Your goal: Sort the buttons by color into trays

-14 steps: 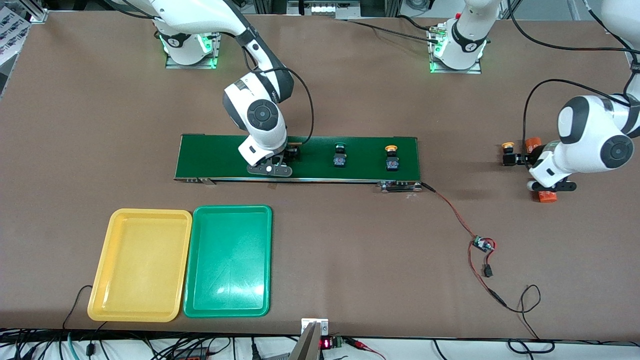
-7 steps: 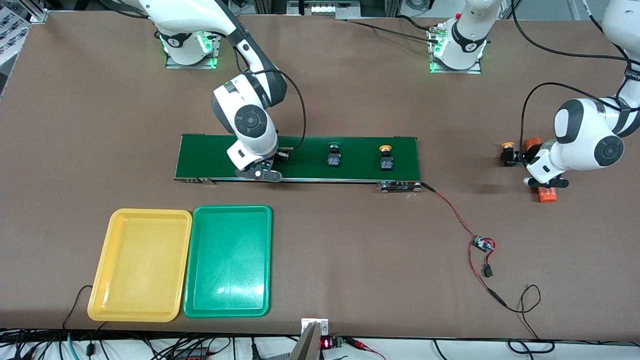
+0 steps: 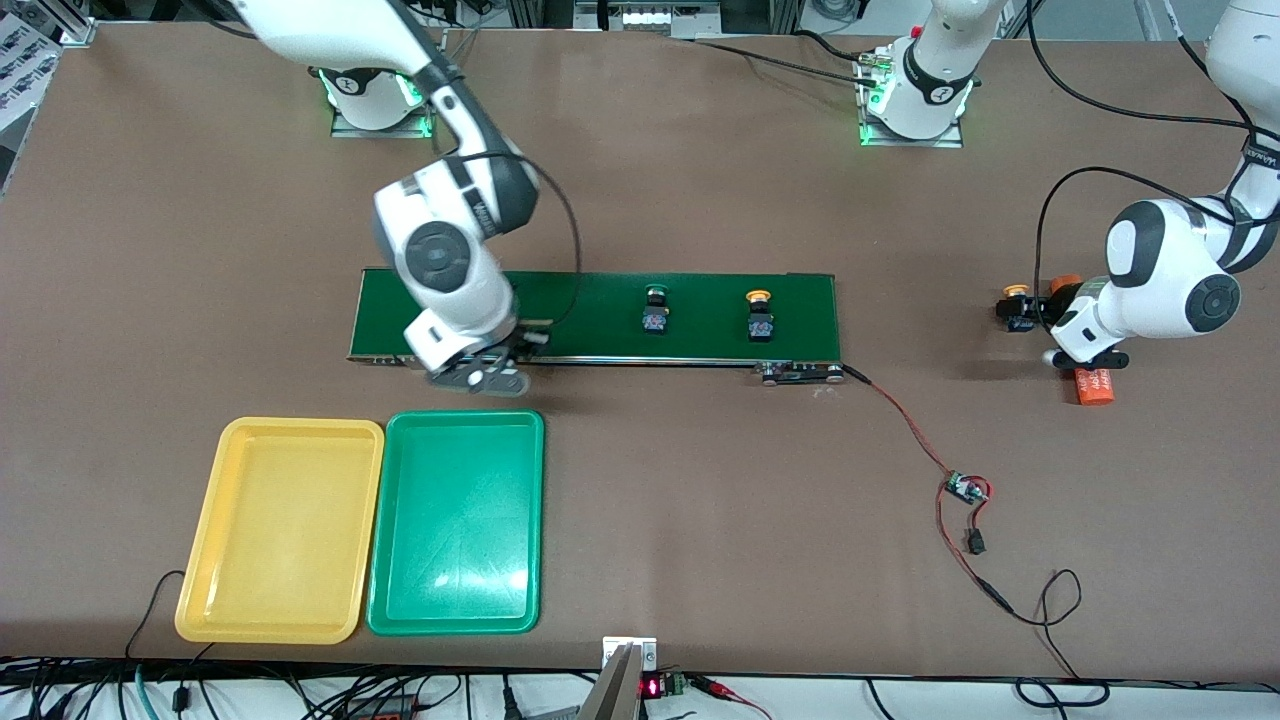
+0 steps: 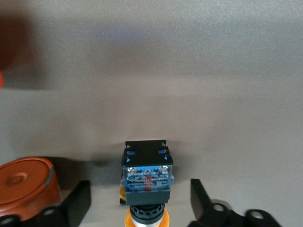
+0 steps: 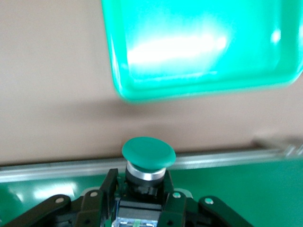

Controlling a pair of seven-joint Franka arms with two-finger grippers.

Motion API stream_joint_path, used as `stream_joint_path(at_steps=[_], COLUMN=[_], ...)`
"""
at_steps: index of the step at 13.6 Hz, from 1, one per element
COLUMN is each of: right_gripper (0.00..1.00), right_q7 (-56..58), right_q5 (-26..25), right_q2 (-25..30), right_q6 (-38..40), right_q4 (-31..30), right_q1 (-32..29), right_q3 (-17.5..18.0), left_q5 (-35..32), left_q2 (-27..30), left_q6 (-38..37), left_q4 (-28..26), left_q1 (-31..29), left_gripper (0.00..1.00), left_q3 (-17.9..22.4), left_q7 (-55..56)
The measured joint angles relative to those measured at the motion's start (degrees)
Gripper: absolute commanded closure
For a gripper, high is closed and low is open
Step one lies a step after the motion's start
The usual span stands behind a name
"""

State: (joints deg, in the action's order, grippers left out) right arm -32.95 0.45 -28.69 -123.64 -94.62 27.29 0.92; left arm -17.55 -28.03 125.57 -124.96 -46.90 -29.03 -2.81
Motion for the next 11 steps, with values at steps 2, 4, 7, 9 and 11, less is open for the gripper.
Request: stream_joint_path(at_steps=[2,4,7,9,11], right_gripper=[0.92,0.90,0.90,0.89,0.81], right_q7=[5.5,9.7,15.0,17.3,18.9], right_q5=[0.0,0.0,0.0,0.0,0.0], right_q2=[-0.8,-3.4,-9.9,-14.6,-18.7], right_q6=[0.3,0.2,-1.4,-5.8,-10.6], right_q4=[3.9,7.7,14.0,17.1,18.4], right_q1=[-2.9,-4.9,-7.4,-8.7,-9.4], right_q3=[0.0,0.0,-0.1,-0.1,-0.1], left_q5=[0.0,0.0,0.0,0.4,6.1], left_q2=[0.0,0.0,0.8,3.3,7.1], left_q6=[0.0,-0.1,-1.7,-3.2,-4.2], left_q4=[0.2,1.2,4.2,5.2,5.5], left_q1=[0.0,0.1,0.5,3.2,9.2], left_gripper=[1.00,1.00,1.00,1.00,1.00], left_q3=[-0.2,-0.4,-1.4,-2.7,-3.2], left_q7=[0.0,-0.6,-1.4,-1.4,-1.3])
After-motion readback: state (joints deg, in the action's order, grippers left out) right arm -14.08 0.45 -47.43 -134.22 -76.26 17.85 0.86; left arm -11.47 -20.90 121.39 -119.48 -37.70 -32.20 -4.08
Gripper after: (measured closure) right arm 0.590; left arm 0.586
